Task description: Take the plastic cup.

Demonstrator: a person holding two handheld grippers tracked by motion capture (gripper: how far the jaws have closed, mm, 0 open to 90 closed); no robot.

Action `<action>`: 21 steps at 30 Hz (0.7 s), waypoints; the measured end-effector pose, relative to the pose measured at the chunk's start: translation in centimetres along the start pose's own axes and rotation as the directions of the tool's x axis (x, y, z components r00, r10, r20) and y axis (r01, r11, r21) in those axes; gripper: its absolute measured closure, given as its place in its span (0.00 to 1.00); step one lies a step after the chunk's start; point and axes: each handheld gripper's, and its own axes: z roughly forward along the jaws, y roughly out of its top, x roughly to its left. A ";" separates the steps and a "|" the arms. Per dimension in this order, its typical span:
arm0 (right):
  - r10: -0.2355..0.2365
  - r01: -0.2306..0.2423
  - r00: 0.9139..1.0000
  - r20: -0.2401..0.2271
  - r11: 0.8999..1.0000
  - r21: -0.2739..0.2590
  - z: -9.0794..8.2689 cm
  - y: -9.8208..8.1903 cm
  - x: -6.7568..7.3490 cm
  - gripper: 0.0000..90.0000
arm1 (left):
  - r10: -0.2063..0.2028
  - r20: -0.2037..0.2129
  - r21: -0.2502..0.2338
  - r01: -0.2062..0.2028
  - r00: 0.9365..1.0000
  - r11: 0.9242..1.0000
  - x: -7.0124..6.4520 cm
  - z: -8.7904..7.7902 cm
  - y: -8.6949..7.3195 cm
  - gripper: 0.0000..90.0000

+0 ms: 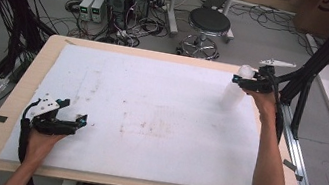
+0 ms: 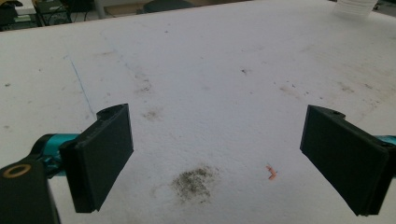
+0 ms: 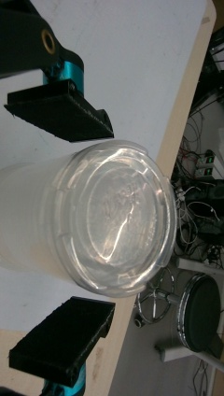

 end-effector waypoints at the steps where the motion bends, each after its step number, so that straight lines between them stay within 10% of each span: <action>1: -0.002 0.002 1.000 0.001 1.000 0.001 0.0 0.0 0.0 0.16 | 0.000 0.000 0.000 0.000 1.000 1.000 0.0 0.0 0.0 0.10; 21: -0.018 0.018 1.000 0.005 1.000 0.014 0.5 -0.1 0.1 0.29 | 0.000 0.001 0.001 0.000 1.000 1.000 0.0 0.0 0.0 0.10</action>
